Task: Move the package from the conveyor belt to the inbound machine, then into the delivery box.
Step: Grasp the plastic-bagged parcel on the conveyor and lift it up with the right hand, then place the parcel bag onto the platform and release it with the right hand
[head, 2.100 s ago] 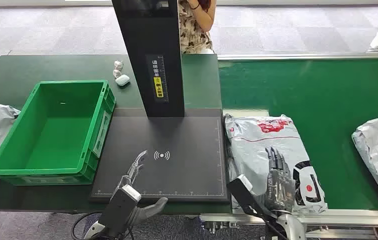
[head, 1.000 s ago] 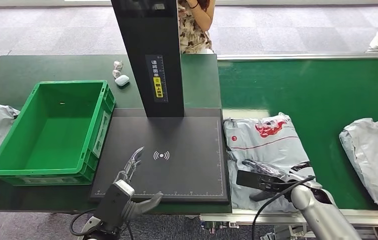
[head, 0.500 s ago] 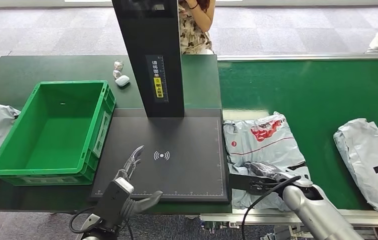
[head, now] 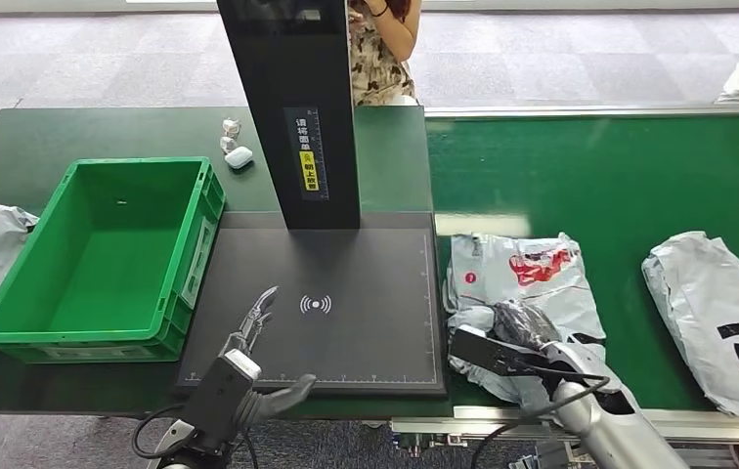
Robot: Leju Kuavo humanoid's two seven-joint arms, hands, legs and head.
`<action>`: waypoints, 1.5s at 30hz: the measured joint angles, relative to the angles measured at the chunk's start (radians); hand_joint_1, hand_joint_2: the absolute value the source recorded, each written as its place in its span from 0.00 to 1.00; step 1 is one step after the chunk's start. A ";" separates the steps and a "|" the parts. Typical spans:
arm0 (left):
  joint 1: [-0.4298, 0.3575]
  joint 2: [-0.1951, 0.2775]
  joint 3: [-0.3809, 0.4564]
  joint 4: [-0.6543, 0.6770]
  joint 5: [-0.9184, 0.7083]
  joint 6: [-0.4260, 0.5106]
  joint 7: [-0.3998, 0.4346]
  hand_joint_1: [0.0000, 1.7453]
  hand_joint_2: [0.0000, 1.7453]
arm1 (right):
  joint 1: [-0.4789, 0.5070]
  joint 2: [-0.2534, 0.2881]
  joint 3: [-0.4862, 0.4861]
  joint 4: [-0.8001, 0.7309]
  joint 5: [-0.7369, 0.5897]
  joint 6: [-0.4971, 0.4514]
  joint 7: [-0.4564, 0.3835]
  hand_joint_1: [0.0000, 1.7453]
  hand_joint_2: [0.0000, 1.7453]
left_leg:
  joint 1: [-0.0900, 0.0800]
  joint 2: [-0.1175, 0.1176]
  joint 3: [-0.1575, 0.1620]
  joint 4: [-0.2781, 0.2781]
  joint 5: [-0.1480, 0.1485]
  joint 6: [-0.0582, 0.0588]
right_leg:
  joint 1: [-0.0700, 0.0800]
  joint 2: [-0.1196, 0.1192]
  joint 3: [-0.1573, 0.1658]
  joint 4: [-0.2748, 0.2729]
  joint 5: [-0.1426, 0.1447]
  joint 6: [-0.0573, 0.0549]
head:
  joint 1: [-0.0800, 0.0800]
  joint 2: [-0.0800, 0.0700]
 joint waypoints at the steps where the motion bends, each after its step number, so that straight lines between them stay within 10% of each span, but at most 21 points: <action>1: 0.003 -0.002 0.000 -0.001 -0.004 0.001 0.000 0.00 1.00 | 0.016 0.013 -0.032 -0.027 -0.016 -0.052 -0.012 1.00 1.00 | 0.000 0.000 0.000 0.000 0.000 0.000 | 0.000 0.000 0.000 0.000 0.000 0.000 | 0.000 0.000; 7: 0.006 -0.013 0.000 -0.001 -0.013 0.007 -0.001 0.00 1.00 | 0.116 0.120 -0.255 -0.232 -0.246 -0.353 -0.189 1.00 1.00 | 0.000 -0.002 -0.001 0.000 0.000 0.000 | 0.000 -0.002 -0.001 0.000 -0.001 -0.001 | 0.000 0.000; 16: 0.005 -0.022 -0.001 -0.001 -0.018 0.022 -0.007 0.00 1.00 | 0.167 0.242 -0.381 -0.447 -0.455 -0.463 -0.392 1.00 1.00 | 0.000 0.000 0.000 0.000 0.000 0.000 | 0.000 0.000 -0.001 0.000 -0.001 -0.001 | 0.000 0.000; 30: 0.005 -0.021 -0.001 -0.002 0.003 0.102 -0.058 0.00 1.00 | 0.045 0.290 -0.134 -0.324 -0.755 0.171 -0.283 1.00 1.00 | 0.001 0.001 0.000 0.000 0.001 -0.001 | 0.000 0.001 -0.001 0.002 -0.001 -0.001 | 0.000 0.000; 35: 0.007 -0.018 0.000 -0.010 0.007 0.126 -0.061 0.00 1.00 | -0.085 0.308 -0.024 -0.151 -0.767 0.231 -0.228 1.00 1.00 | 0.001 0.000 0.000 0.000 0.001 -0.001 | 0.000 0.000 -0.001 0.002 0.000 -0.001 | 0.000 0.000; 36: 0.007 -0.017 0.000 -0.013 0.007 0.129 -0.061 0.00 1.00 | -0.113 0.312 -0.002 -0.115 -0.750 0.221 -0.204 0.93 1.00 | 0.001 0.000 0.000 0.000 0.001 -0.001 | 0.000 0.000 -0.001 0.002 0.000 -0.001 | 0.000 0.000; 40: 0.008 -0.012 0.001 -0.024 0.008 0.144 -0.061 0.00 1.00 | -0.201 0.325 0.073 0.013 -0.679 0.164 -0.136 0.00 1.00 | 0.001 -0.001 0.000 0.000 0.002 -0.002 | 0.000 0.000 -0.001 0.002 0.000 -0.001 | 0.000 0.000; 45: 0.008 -0.009 0.003 -0.027 0.009 0.158 -0.060 0.00 1.00 | -0.254 0.333 0.133 0.122 -0.622 0.099 -0.094 0.00 1.00 | 0.001 -0.001 0.000 0.000 0.002 -0.002 | 0.000 -0.001 -0.001 0.002 0.000 -0.001 | 0.000 0.000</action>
